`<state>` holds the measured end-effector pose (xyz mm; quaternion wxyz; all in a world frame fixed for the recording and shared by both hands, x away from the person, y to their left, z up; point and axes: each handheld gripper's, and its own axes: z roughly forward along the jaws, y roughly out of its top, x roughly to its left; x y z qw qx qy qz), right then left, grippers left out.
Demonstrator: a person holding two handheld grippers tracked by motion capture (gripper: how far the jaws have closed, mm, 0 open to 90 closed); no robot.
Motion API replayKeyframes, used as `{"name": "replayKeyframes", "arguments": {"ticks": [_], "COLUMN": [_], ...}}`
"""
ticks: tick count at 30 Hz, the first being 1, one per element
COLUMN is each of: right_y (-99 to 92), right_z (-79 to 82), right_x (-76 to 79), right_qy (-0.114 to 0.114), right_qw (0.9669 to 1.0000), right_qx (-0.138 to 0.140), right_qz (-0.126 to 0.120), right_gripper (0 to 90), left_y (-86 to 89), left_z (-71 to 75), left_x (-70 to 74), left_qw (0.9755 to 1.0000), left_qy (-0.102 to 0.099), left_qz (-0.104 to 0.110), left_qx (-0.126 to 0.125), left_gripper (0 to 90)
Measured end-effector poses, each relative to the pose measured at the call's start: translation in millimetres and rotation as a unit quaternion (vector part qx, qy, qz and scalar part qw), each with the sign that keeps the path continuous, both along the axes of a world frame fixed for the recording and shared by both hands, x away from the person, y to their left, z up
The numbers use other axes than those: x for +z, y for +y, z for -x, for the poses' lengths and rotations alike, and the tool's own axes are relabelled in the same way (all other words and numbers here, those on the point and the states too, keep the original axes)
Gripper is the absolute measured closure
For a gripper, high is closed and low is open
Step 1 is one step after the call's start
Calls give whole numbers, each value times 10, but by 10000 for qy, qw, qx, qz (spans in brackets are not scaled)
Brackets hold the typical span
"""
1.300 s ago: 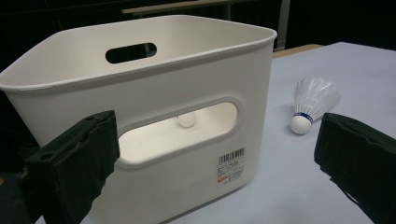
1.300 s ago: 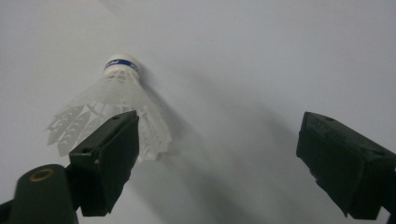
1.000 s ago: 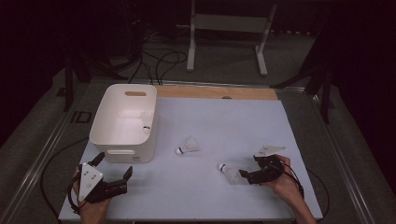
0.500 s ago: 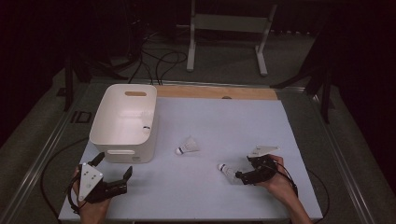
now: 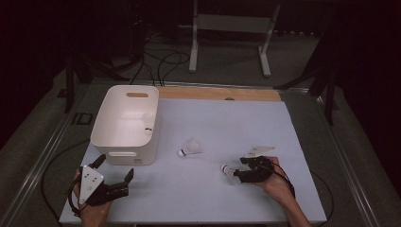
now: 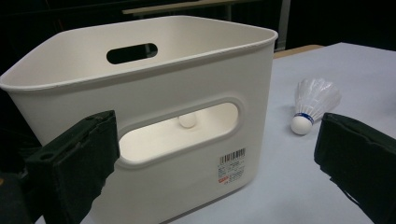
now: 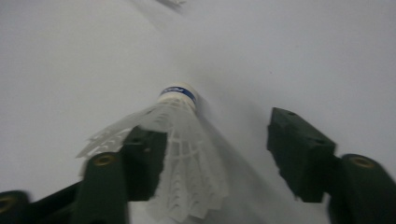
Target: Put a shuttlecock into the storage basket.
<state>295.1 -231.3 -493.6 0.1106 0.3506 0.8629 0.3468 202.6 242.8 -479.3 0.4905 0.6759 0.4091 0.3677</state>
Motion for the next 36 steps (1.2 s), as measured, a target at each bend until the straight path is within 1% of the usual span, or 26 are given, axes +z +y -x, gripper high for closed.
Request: {"name": "replayKeyframes", "arguments": {"ticks": [2, 6, 8, 10, 12, 14, 15, 18, 19, 23, 26, 27, 36], "right_y": [26, 86, 115, 147, 178, 204, 217, 252, 259, 285, 292, 298, 307], "right_z": [-2, -4, -4, -7, -8, -19, -22, -37, -42, -62, -62, -62, -68], "right_x": [7, 17, 21, 28, 37, 44, 48, 49, 48, 36, 36, 45, 66], "right_qy": [-10, -46, -94, -58, -77, -15, -1, 0, 17, 128, 142, 145, 109], "right_qw": [10000, 9999, 9999, 9998, 9997, 9998, 9997, 9996, 9997, 9994, 9993, 9992, 9993], "right_qx": [40, 91, 102, 189, 220, 218, 229, 234, 211, 271, 277, 301, 333], "right_qz": [14, 34, 37, 12, 36, 39, 35, 138, 142, 184, 201, 200, 142], "right_gripper": [470, 515, 557, 606, 616, 627, 642, 687, 701, 776, 801, 839, 863], "left_y": [0, -1, 1, 2, 3, 2, 2, 3, 4, 5, 4, 2, 3], "left_z": [0, 1, 1, 0, 1, 1, 1, 1, 1, 3, 2, 3, 2], "left_x": [0, 1, 0, -1, 0, 0, 1, 0, 0, 1, 1, 1, 1], "left_qw": [10000, 10000, 10000, 10000, 10000, 10000, 10000, 10000, 10000, 10000, 10000, 10000, 10000], "left_qy": [-3, -2, -5, -8, -6, -6, -2, -5, -5, -5, -3, -5, -4], "left_qz": [7, 1, 10, 28, 13, 12, 7, 17, 20, 17, 16, 16, 18], "left_qx": [1, 5, 6, 8, 4, 4, 5, 8, 6, 7, 7, 7, 6], "left_gripper": [6, 5, 5, 5, 6, 6, 6, 5, 6, 6, 5, 6, 6]}}
